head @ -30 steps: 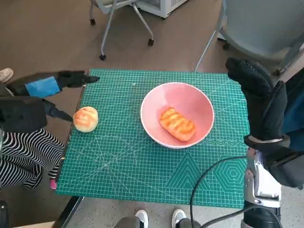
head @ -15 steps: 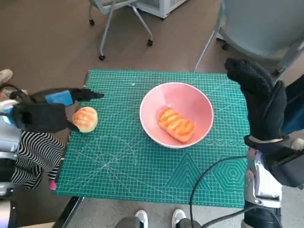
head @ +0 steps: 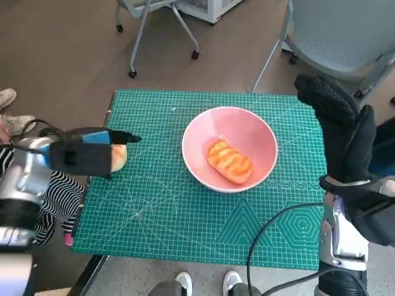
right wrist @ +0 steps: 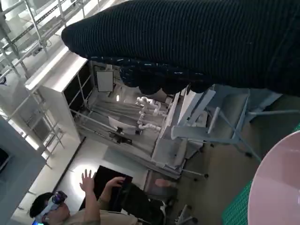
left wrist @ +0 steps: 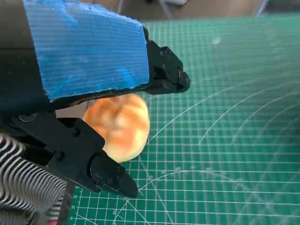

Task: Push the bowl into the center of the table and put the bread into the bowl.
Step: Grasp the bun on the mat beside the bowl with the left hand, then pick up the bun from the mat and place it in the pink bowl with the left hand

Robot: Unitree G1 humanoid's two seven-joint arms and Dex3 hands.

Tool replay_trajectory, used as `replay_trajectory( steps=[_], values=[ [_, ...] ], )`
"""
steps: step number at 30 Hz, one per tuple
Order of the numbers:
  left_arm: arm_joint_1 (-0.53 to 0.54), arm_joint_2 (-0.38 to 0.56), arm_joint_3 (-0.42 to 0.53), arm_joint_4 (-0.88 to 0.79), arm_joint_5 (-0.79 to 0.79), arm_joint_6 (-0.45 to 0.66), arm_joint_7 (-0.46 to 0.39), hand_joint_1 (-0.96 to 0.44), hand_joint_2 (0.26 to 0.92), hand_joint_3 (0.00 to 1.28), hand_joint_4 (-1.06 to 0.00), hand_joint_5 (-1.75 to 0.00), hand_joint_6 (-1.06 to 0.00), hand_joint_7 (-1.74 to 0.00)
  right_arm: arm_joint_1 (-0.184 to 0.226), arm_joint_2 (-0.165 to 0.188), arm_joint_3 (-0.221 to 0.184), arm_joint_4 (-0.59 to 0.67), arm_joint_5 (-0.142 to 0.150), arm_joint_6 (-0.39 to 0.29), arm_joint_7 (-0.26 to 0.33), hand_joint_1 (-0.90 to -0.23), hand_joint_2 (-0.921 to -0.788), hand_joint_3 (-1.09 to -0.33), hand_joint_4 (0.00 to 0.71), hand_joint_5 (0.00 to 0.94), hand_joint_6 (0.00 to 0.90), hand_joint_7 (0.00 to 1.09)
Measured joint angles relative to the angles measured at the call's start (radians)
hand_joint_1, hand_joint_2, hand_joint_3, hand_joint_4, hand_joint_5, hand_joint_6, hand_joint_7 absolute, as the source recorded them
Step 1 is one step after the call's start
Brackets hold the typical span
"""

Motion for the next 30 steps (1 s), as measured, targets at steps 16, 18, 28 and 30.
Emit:
replay_trajectory(
  steps=[16, 18, 28, 30],
  values=[
    [-0.080, -0.011, -0.061, 0.163, 0.091, -0.113, 0.200, 0.01, 0.919, 0.05, -0.75, -1.10, -0.62, -1.11, 0.006, 0.000, -0.006, -0.027, 0.000, 0.022, 0.000, -0.732, -0.921, -0.698, 0.199, 0.000, 0.099, 0.53],
    [-0.083, -0.010, -0.058, 0.177, 0.087, -0.136, 0.206, 0.00, 0.920, 0.05, -0.75, -1.11, -0.62, -1.13, 0.007, 0.000, -0.007, -0.027, 0.000, 0.022, 0.000, -0.732, -0.921, -0.698, 0.199, 0.000, 0.099, 0.52],
    [-0.103, -0.005, -0.030, 0.189, 0.054, -0.198, 0.202, 0.00, 0.920, 0.06, -0.73, -1.09, -0.60, -1.22, 0.011, 0.004, -0.007, -0.030, 0.000, 0.026, 0.000, -0.731, -0.921, -0.698, 0.199, 0.000, 0.100, 0.52],
    [-0.108, -0.003, -0.019, 0.178, 0.040, -0.199, 0.194, 0.00, 0.920, 0.06, -0.72, -1.08, -0.60, -1.24, 0.013, 0.004, -0.007, -0.033, 0.000, 0.026, 0.000, -0.732, -0.921, -0.698, 0.199, 0.000, 0.100, 0.52]
  ],
)
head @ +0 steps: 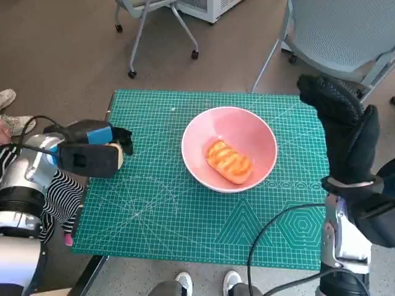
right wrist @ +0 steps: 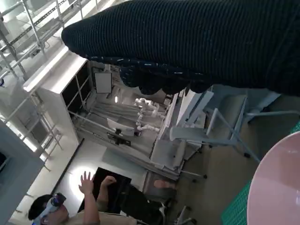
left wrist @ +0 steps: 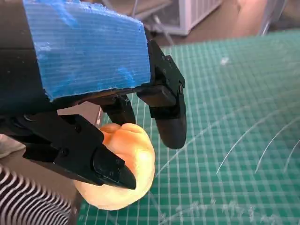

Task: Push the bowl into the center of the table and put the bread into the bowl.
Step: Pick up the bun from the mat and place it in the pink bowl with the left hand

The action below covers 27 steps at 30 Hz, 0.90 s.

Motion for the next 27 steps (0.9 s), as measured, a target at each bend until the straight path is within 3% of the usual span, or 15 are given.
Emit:
replay_trajectory(
  steps=[17, 27],
  values=[
    [0.006, 0.002, 0.131, -0.416, -0.189, 0.035, -0.131, 0.00, 0.907, 0.01, -0.84, -0.93, -0.68, -1.18, 0.010, 0.000, -0.003, -0.001, 0.000, 0.000, 0.000, -0.733, -0.921, -0.697, 0.195, 0.000, 0.104, 0.52],
    [-0.011, -0.087, 0.138, -0.596, -0.244, 0.093, -0.169, 0.00, 0.891, 0.00, -0.88, -0.90, -0.72, -1.12, 0.010, 0.001, -0.004, 0.000, 0.000, 0.000, 0.000, -0.732, -0.921, -0.697, 0.195, 0.000, 0.104, 0.52]
  ],
)
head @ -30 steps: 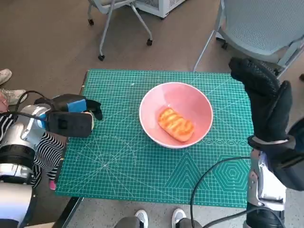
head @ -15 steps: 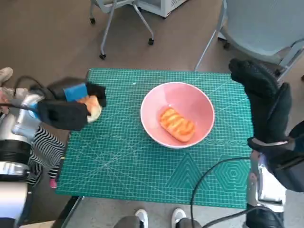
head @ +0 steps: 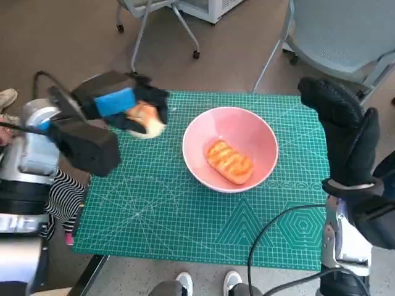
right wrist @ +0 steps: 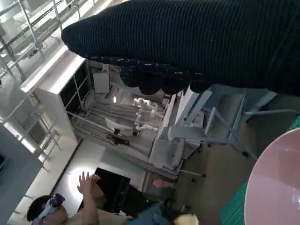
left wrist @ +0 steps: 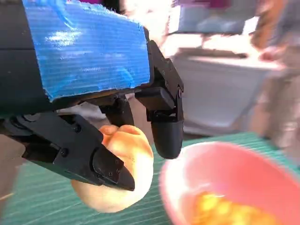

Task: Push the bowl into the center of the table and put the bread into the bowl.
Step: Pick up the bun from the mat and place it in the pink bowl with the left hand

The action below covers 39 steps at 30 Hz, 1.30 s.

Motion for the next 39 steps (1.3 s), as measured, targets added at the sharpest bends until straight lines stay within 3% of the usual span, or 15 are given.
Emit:
replay_trajectory(
  steps=[12, 23, 25, 27, 28, 30, 31, 35, 39],
  values=[
    [-0.115, -0.158, -0.055, -0.028, 0.013, 0.027, 0.001, 0.00, 0.899, 0.01, -0.85, -1.03, -0.70, -1.04, 0.003, 0.001, -0.004, -0.001, 0.000, 0.000, 0.000, -0.721, -0.921, -0.695, 0.194, 0.001, 0.109, 0.53],
    [-0.207, -0.295, -0.137, 0.230, 0.084, -0.074, 0.071, 0.00, 0.920, 0.03, -0.79, -1.06, -0.62, -1.16, 0.018, 0.002, -0.015, -0.014, 0.000, -0.003, -0.002, -0.718, -0.921, -0.693, 0.192, 0.000, 0.105, 0.53],
    [-0.213, -0.315, -0.149, 0.283, 0.091, -0.090, 0.078, 0.00, 0.920, 0.07, -0.74, -1.09, -0.58, -1.22, 0.021, 0.002, -0.017, -0.019, -0.001, -0.003, -0.003, -0.713, -0.921, -0.693, 0.192, 0.000, 0.104, 0.53],
    [-0.221, -0.332, -0.162, 0.336, 0.100, -0.097, 0.081, 0.00, 0.921, 0.15, -0.60, -1.21, -0.53, -1.30, 0.025, 0.002, -0.020, -0.024, -0.001, -0.003, -0.005, -0.708, -0.921, -0.693, 0.192, 0.000, 0.104, 0.53],
    [-0.225, -0.339, -0.169, 0.357, 0.111, -0.095, 0.081, -0.01, 0.876, 0.15, -0.50, -0.91, -0.46, -1.03, 0.026, 0.002, -0.020, -0.027, -0.001, -0.003, -0.006, -0.706, -0.921, -0.693, 0.192, 0.000, 0.103, 0.53],
    [-0.229, -0.348, -0.179, 0.386, 0.120, -0.078, 0.073, -0.02, 0.855, 0.11, -0.49, -0.51, -0.47, -0.64, 0.028, 0.002, -0.020, -0.032, -0.002, -0.003, -0.007, -0.703, -0.921, -0.694, 0.192, 0.000, 0.103, 0.53],
    [-0.230, -0.351, -0.183, 0.397, 0.124, -0.067, 0.067, -0.04, 0.846, 0.08, -0.43, -0.32, -0.44, -0.45, 0.030, 0.002, -0.020, -0.034, -0.002, -0.003, -0.009, -0.700, -0.921, -0.694, 0.192, 0.000, 0.103, 0.53],
    [-0.235, -0.362, -0.197, 0.409, 0.128, 0.042, 0.003, -0.07, 0.831, 0.05, -0.29, -0.08, -0.36, -0.17, 0.037, 0.001, -0.023, -0.040, -0.004, -0.006, -0.015, -0.689, -0.921, -0.697, 0.192, 0.000, 0.101, 0.53],
    [-0.235, -0.367, -0.202, 0.400, 0.128, 0.124, -0.046, -0.09, 0.825, 0.03, -0.19, -0.02, -0.31, -0.07, 0.040, 0.001, -0.024, -0.041, -0.007, -0.009, -0.019, -0.685, -0.921, -0.701, 0.193, 0.000, 0.099, 0.53]
  ],
)
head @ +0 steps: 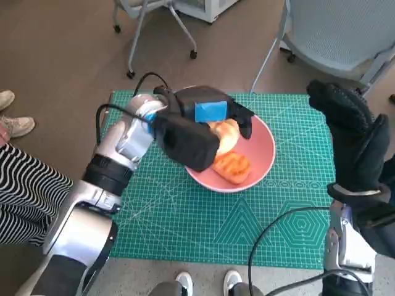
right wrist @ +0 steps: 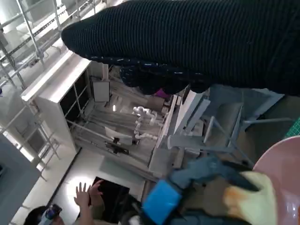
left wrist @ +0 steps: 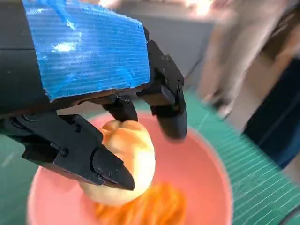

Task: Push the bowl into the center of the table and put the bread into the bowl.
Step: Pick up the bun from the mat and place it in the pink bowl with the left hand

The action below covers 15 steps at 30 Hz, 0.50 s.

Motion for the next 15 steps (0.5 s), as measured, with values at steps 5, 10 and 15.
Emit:
replay_trajectory(
  steps=[5, 10, 15],
  values=[
    [0.001, 0.000, 0.000, -0.028, -0.003, 0.011, -0.004, -0.09, 0.806, 0.02, -0.11, 0.00, -0.29, -0.04, 0.000, 0.000, 0.000, 0.000, -0.003, -0.005, -0.006, -0.686, -0.921, -0.706, 0.193, 0.000, 0.098, 0.53],
    [0.009, 0.000, 0.011, -0.035, -0.019, -0.026, 0.007, -0.10, 0.794, 0.01, -0.07, 0.00, -0.28, -0.02, -0.001, 0.000, 0.001, 0.001, -0.007, -0.011, -0.012, -0.689, -0.921, -0.708, 0.193, 0.000, 0.098, 0.54],
    [0.028, 0.002, 0.032, -0.045, -0.051, -0.050, 0.004, -0.12, 0.788, 0.00, -0.05, 0.00, -0.26, -0.01, -0.003, 0.000, 0.001, 0.004, -0.008, -0.011, -0.020, -0.693, -0.921, -0.709, 0.196, 0.002, 0.097, 0.54]
  ],
)
